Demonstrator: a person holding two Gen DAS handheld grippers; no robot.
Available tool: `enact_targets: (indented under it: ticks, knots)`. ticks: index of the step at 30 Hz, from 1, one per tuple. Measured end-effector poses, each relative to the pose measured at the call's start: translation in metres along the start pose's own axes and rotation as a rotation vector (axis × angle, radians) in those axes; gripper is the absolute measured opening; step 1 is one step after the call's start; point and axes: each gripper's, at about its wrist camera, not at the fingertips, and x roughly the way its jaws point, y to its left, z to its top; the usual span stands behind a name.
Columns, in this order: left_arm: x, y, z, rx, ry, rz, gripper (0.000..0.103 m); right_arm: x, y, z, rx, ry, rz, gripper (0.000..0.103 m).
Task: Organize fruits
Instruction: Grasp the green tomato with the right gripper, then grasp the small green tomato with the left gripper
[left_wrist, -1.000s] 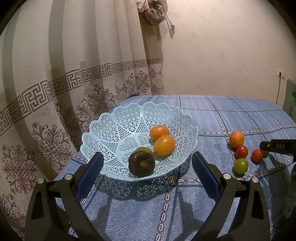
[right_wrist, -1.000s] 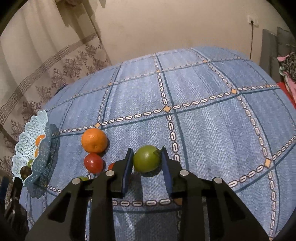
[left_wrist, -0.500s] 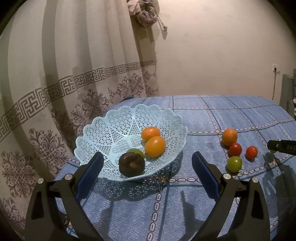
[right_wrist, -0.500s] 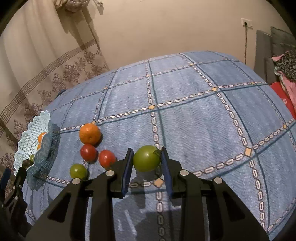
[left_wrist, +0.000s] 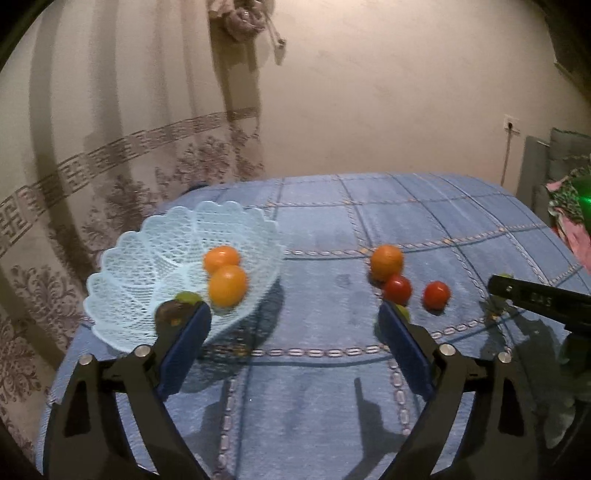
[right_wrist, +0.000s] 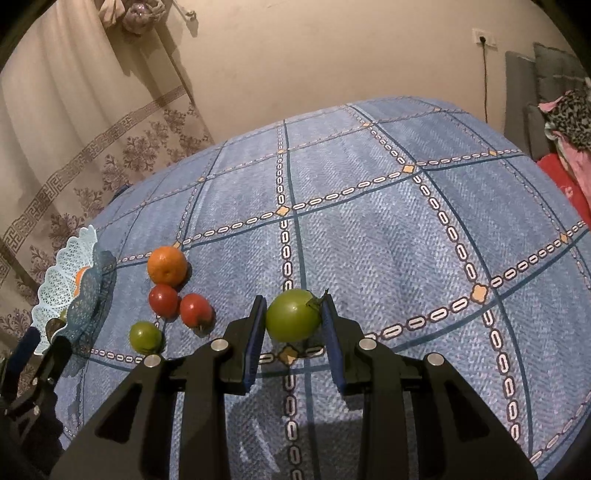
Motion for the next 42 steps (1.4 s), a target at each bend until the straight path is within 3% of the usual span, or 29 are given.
enact_targets:
  ticks: [2,8,14,19,24,42]
  knots:
    - [0.004,-0.008,0.002,0.012,0.014,-0.035,0.091,0.001,-0.001,0.000,0.004,0.005,0.004,0.030]
    - [0.027,-0.027,0.006,0.021,0.124,-0.193,0.075,0.002,-0.003,0.000,0.014,0.004,0.014,0.030]
    - [0.057,-0.037,0.002,0.008,0.233,-0.268,0.057,0.002,-0.005,-0.001,0.024,0.007,0.017,0.030]
    - [0.077,-0.038,0.001,-0.010,0.286,-0.302,0.048,0.002,-0.005,-0.002,0.019,0.009,0.024,0.030]
    - [0.080,-0.040,0.004,-0.011,0.295,-0.349,0.036,0.005,-0.002,-0.004,0.017,0.018,0.026,0.030]
    - [0.056,-0.032,0.005,-0.006,0.206,-0.293,0.034,0.008,0.002,-0.008,0.012,0.009,0.021,0.030]
